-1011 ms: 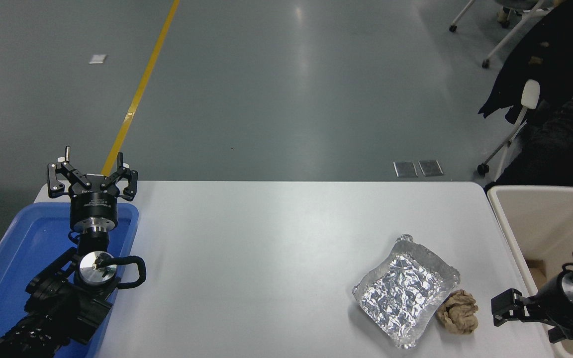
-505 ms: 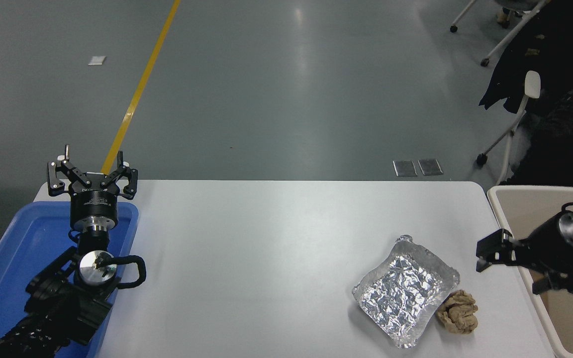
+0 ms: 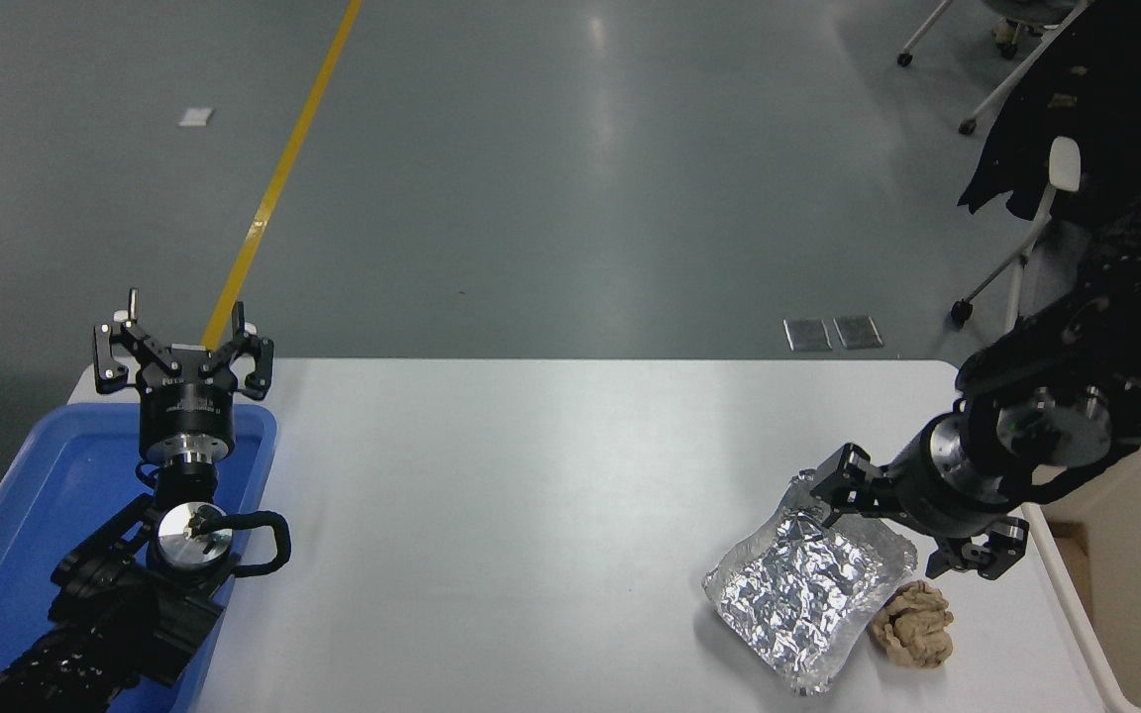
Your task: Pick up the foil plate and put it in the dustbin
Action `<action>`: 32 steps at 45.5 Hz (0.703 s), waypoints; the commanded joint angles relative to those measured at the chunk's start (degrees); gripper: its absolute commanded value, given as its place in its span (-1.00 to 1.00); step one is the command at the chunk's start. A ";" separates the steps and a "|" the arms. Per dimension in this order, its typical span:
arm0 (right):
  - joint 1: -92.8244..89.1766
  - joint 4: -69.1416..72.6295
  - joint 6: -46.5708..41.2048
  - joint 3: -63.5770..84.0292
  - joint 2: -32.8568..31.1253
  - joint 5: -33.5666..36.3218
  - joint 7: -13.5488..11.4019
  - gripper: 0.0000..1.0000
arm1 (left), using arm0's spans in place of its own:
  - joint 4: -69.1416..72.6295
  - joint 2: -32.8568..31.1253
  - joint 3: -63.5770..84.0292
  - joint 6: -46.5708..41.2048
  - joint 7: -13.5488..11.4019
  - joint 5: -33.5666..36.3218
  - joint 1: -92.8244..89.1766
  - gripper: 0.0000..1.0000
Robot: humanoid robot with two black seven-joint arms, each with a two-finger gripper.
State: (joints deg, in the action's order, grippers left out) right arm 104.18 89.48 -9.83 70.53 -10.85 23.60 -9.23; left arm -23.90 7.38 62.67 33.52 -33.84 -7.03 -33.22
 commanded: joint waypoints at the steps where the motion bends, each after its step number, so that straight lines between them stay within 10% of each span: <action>1: -10.48 -3.96 7.89 -2.33 2.23 1.63 -0.08 1.00 | 0.00 0.00 0.00 0.05 0.00 0.00 0.00 0.98; 32: -22.35 -14.25 14.31 -7.07 4.61 1.63 -0.26 1.00 | 0.09 0.00 0.00 0.05 0.00 0.00 0.00 0.98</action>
State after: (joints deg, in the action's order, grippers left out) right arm 85.61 78.54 2.45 64.05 -7.44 25.15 -9.35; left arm -23.89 7.38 62.67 33.54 -33.84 -7.03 -33.22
